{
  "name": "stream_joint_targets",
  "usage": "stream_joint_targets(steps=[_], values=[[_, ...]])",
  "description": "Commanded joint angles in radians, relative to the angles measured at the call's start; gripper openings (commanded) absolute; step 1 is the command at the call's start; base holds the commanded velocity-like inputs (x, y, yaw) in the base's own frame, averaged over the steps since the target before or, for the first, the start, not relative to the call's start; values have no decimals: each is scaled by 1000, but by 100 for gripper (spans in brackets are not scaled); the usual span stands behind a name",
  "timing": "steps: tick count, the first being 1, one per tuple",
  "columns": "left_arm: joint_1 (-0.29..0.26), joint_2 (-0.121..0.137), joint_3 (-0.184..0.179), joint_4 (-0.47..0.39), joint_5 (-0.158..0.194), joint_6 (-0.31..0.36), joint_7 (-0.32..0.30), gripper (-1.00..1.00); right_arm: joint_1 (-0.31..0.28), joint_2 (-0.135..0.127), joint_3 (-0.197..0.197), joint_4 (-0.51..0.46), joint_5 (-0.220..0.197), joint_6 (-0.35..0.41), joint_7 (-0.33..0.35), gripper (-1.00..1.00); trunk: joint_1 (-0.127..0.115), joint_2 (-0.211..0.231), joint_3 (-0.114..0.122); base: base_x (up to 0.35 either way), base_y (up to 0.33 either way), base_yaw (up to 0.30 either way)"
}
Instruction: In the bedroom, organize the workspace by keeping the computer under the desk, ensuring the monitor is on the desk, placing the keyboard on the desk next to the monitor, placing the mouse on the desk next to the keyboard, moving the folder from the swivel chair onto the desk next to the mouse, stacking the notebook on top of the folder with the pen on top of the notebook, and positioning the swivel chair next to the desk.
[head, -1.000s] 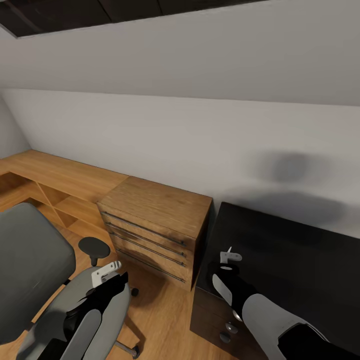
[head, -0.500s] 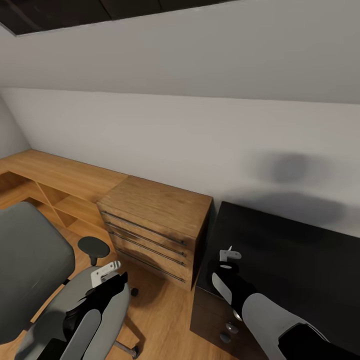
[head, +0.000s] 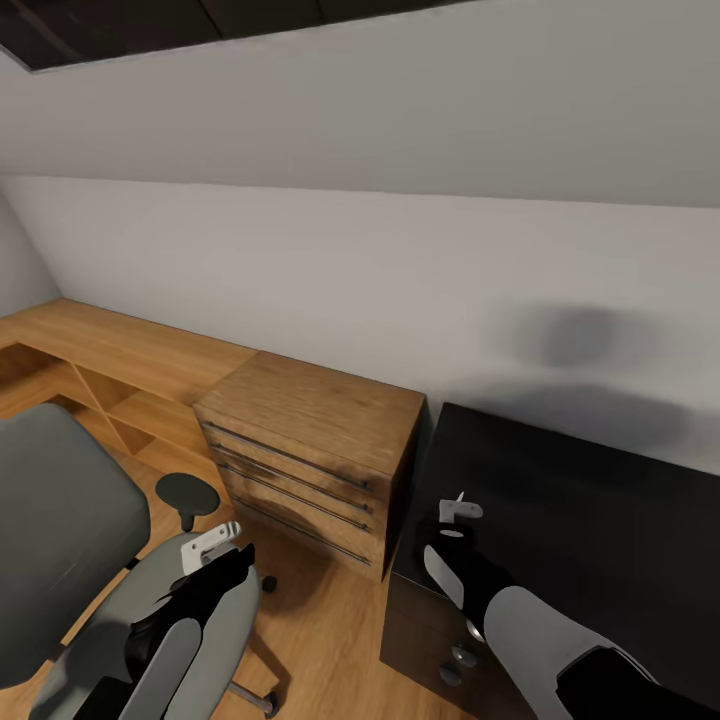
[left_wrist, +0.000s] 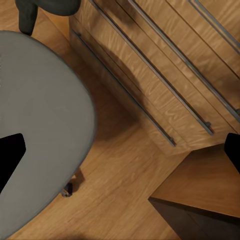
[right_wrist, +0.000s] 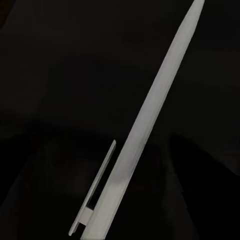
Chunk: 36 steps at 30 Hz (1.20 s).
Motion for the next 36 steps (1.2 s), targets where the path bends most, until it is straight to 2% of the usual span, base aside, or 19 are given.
stream_joint_targets(steps=[1, 22, 27, 36], values=[[-1, 1, -2, -2, 7, 1, 9, 100, 0, -1, 6, 18, -5, 13, -9, -100, 0, -1, -1, 0, 0, 0], [-1, 2, -2, -2, 7, 1, 9, 100, 0, 2, 6, 10, -7, 14, -11, -100, 0, -1, -1, 0, 0, 0], [-1, 2, -2, -2, 7, 1, 9, 100, 0, 3, 6, 7, -8, 39, -11, -100, 0, -1, -1, 0, 0, 0], [-1, 2, -2, -2, 8, 1, 9, 100, 0, 1, -18, -12, -63, 98, -11, -100, 0, -1, -1, 0, 0, 0]])
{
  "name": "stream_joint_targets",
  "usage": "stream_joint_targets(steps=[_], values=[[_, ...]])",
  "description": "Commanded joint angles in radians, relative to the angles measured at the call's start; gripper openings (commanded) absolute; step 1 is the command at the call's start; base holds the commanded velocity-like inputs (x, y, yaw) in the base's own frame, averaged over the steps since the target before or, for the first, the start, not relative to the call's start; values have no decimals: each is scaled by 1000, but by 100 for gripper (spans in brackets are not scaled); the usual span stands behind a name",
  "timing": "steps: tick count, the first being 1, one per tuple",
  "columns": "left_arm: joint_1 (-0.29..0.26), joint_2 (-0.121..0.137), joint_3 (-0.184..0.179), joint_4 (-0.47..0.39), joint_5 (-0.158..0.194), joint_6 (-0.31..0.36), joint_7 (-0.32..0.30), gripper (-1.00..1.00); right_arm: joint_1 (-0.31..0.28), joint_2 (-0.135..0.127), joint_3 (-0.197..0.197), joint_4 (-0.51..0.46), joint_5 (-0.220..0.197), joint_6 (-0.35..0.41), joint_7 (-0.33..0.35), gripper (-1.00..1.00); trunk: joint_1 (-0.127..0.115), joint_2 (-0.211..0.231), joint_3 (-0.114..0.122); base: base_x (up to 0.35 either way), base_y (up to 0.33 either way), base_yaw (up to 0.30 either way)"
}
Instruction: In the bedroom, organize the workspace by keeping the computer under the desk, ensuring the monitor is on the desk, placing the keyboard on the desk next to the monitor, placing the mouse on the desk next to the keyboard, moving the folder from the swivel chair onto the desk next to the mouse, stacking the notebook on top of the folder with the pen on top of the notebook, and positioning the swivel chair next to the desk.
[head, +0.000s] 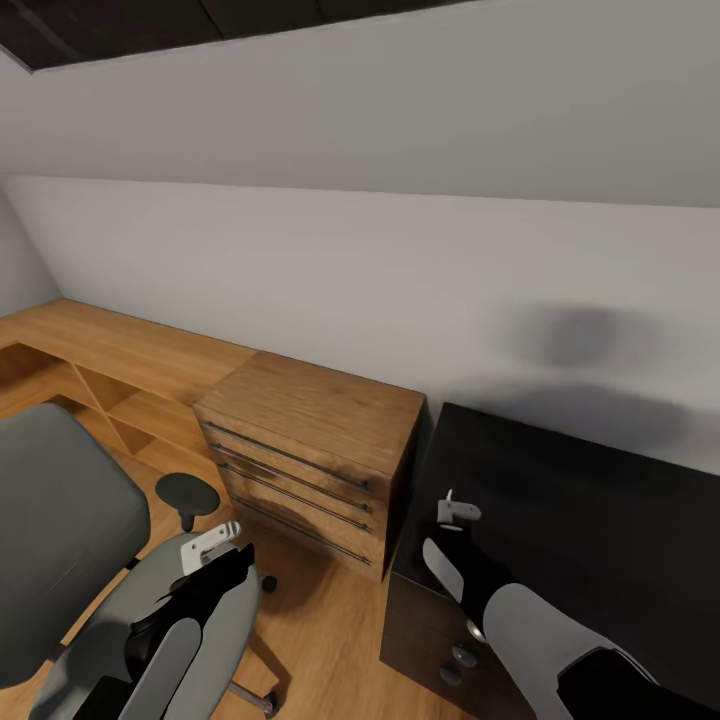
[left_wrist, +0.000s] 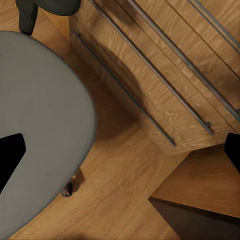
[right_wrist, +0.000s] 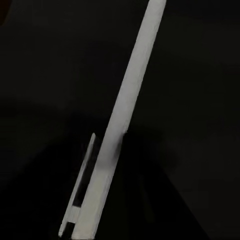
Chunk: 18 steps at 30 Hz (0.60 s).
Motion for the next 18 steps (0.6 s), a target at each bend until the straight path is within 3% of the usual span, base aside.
stream_joint_targets(steps=[1, 18], values=[[-1, 1, -2, -2, 7, 1, 9, 100, 0, -1, 6, 19, -14, 17, -9, -100, 0, -1, -1, 0, 0, 0], [-1, 1, -2, -2, 7, 1, 9, 100, 0, -1, 3, 2, -20, 33, -10, -100, 0, -1, -1, 0, 0, 0]])
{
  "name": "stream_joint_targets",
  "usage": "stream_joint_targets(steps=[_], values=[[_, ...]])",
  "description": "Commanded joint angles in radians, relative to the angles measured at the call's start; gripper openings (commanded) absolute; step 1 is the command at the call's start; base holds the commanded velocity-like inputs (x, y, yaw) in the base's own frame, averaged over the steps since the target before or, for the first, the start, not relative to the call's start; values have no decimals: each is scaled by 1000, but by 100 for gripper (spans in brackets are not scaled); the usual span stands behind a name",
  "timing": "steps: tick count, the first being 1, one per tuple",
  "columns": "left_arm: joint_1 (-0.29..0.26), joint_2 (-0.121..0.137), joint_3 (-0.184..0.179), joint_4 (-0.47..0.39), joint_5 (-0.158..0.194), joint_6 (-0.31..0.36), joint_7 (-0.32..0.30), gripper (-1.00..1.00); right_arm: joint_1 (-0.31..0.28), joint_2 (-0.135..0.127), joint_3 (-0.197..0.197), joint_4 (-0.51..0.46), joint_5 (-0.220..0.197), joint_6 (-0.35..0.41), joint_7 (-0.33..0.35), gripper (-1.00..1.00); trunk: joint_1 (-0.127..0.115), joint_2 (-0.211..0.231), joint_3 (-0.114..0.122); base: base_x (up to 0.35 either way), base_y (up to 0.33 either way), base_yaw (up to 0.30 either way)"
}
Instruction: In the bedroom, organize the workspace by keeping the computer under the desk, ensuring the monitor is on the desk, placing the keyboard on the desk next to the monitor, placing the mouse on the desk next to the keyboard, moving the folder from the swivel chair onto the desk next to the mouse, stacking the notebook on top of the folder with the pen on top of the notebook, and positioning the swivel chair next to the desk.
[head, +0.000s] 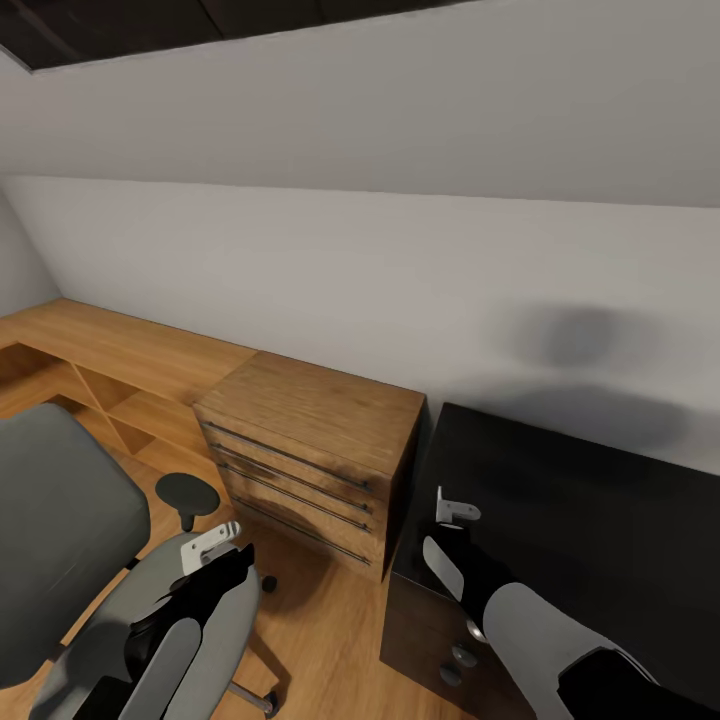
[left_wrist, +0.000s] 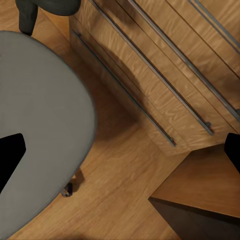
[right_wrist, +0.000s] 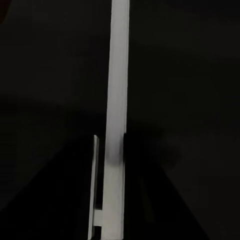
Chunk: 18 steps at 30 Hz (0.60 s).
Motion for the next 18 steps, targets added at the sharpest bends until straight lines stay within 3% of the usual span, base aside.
stream_joint_targets(steps=[1, 18], values=[[-1, 1, -2, -2, 7, 1, 9, 100, 0, -1, 6, 11, -11, 12, -9, -100, 0, -1, -1, 0, 0, 0], [-1, 2, -3, -2, 10, 3, 9, 100, 0, -1, 7, 11, -11, 12, -9, -100, 0, -1, -1, 0, 0, 0]])
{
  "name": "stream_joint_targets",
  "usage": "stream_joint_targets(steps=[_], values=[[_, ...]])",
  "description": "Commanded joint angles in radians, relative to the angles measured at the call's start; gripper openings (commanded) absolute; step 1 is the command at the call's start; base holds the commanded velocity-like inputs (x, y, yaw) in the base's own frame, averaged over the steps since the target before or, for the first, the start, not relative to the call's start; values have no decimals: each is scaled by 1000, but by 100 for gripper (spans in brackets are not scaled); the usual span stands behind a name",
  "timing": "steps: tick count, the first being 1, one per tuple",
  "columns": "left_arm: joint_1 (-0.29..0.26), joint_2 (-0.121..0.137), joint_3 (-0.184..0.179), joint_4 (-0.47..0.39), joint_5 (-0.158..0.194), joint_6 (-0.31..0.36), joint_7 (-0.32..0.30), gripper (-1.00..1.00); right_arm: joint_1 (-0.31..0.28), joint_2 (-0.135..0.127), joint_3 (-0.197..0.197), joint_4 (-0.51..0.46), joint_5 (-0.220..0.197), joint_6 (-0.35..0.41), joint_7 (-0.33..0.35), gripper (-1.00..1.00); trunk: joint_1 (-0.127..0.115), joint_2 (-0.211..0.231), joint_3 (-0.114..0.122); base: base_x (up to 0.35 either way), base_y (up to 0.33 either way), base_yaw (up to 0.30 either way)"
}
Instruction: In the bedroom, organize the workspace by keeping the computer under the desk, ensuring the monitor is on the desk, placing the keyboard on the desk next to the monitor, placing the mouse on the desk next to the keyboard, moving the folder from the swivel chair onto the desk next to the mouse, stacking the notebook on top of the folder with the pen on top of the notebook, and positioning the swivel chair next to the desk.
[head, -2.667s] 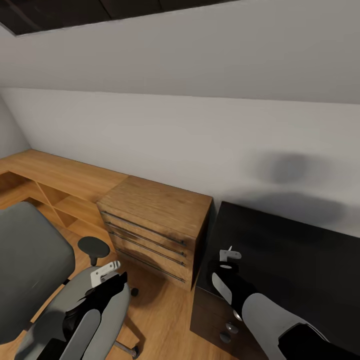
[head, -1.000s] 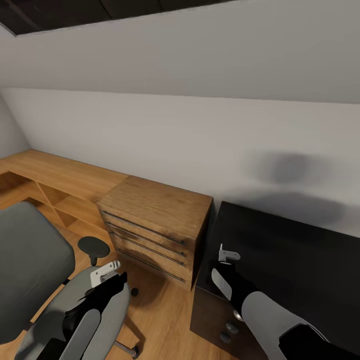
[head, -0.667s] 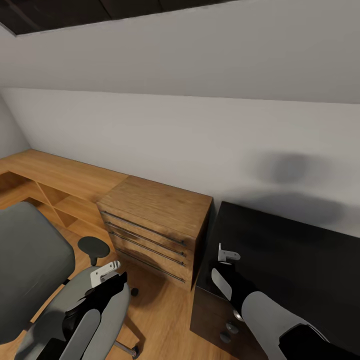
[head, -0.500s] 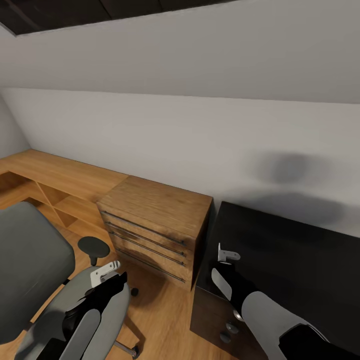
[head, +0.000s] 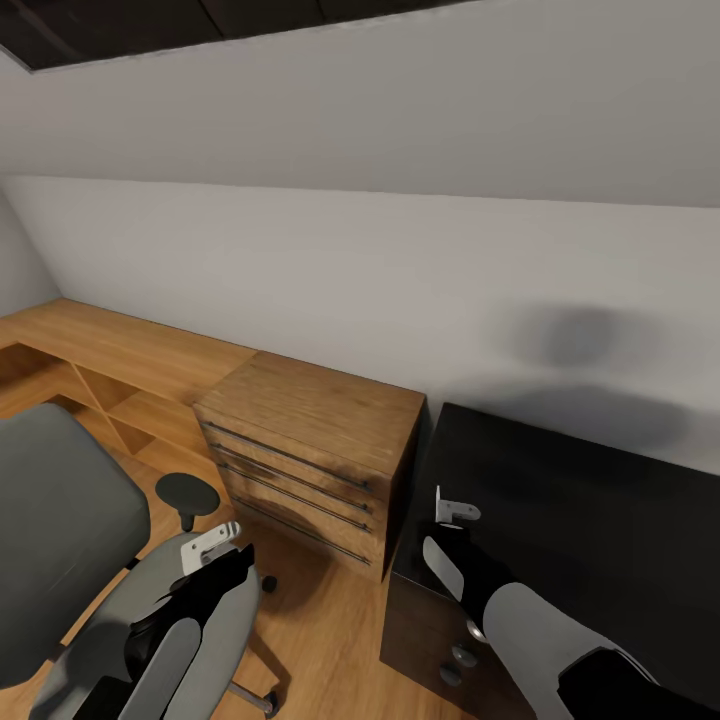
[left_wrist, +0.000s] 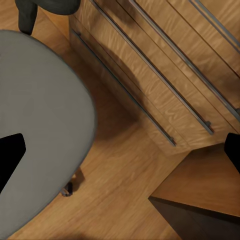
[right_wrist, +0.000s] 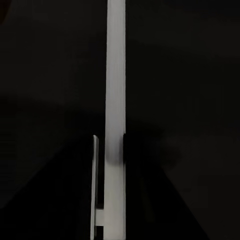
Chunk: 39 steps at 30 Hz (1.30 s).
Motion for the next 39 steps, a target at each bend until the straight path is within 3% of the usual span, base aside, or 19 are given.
stream_joint_targets(steps=[1, 13, 28, 39], values=[[-1, 1, -2, -2, 9, 3, 9, 100, 0, -1, 6, 11, -12, 11, -8, -100, 0, -1, -1, 0, 0, 0], [-1, 2, -3, -2, 13, 5, 9, 100, 0, -1, 6, 10, -12, 11, -7, -100, 0, -1, -1, 0, 0, 0], [-1, 1, -5, -2, 12, 2, 9, 100, 0, -1, 6, 9, -11, 10, -6, -100, -57, 104, 46, -8, 0, 0], [-1, 1, -6, -2, 12, 4, 9, 100, 0, -2, 5, 5, -12, 3, -6, -100, -99, 181, 80, -286, 0, 0]])
